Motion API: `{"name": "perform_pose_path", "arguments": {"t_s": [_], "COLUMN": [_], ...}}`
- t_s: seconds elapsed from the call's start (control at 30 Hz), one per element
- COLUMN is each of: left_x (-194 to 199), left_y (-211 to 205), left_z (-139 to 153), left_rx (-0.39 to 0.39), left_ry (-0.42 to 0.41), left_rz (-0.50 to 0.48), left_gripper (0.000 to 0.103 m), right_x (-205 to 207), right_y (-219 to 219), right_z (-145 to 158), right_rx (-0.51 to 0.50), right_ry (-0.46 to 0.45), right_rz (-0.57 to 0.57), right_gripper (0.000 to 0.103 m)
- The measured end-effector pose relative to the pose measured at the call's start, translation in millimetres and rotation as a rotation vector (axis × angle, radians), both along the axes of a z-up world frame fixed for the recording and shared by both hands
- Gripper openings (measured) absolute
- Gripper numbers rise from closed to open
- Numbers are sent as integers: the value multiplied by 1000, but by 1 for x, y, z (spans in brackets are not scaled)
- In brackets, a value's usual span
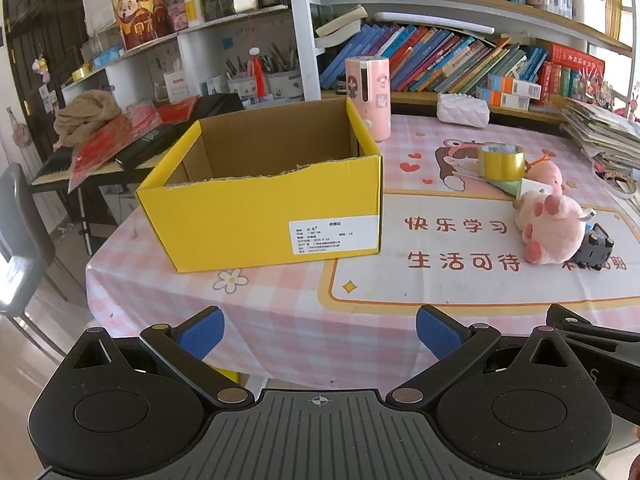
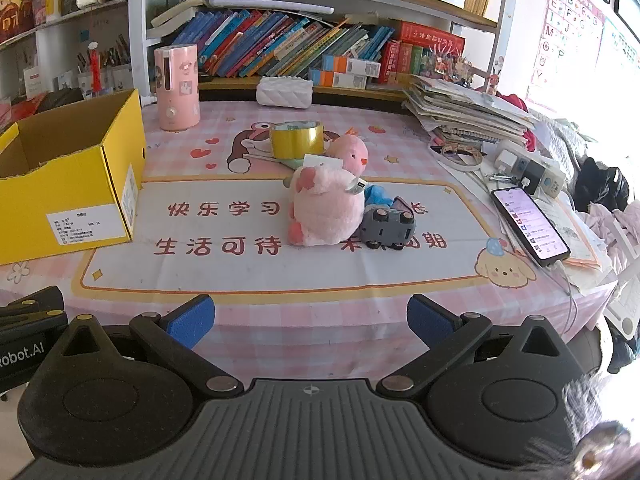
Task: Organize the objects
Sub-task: 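Move both tools toward the pink plush pig and grey toy truck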
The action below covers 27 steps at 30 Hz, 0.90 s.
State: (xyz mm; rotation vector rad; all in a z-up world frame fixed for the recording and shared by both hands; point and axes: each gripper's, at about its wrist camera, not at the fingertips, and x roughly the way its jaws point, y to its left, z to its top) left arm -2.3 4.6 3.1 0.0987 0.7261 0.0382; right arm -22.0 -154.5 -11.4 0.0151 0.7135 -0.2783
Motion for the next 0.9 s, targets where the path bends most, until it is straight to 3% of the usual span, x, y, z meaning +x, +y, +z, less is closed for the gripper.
{"name": "perform_pose_path", "arguments": {"t_s": [0.9], "left_x": [-1], "left_y": [-12], "left_z": [4], "left_rx": [3], "left_ry": [-7], "left_rz": [-23], "left_gripper": [103], "right_x": [-4], "right_y": [-7], "right_z": [3], "right_rx": [4], "right_ry": [-3], "right_rz": [-21], "right_gripper": [103]}}
